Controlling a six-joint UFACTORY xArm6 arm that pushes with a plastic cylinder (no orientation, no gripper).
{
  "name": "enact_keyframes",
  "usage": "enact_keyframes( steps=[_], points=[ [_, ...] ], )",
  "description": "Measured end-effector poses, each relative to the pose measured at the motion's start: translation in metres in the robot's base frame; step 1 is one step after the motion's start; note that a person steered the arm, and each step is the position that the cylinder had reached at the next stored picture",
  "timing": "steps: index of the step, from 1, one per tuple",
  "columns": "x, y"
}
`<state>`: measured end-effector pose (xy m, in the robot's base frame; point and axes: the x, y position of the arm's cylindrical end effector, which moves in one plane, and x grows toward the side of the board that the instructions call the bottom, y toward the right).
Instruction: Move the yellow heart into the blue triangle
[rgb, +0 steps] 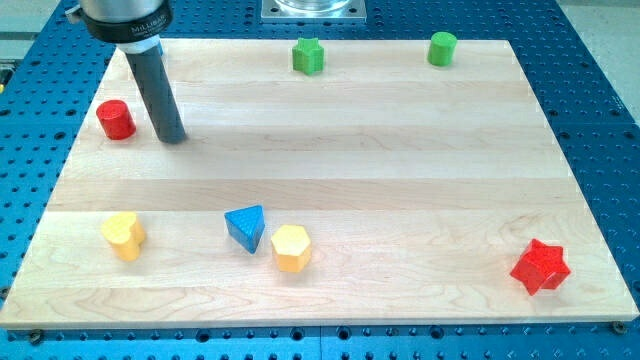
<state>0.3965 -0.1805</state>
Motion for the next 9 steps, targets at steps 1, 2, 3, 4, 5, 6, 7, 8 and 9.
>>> enact_keyframes(
  steps=[1,2,3,4,5,6,7,8,9],
  points=[
    [0.047,-0.024],
    [0.095,-0.097],
    [0.127,-0.057],
    [0.137,0.014],
    [0.141,0.019],
    [0.171,-0.006],
    [0.170,0.043],
    [0.170,0.063],
    [0.144,-0.007]
  ],
)
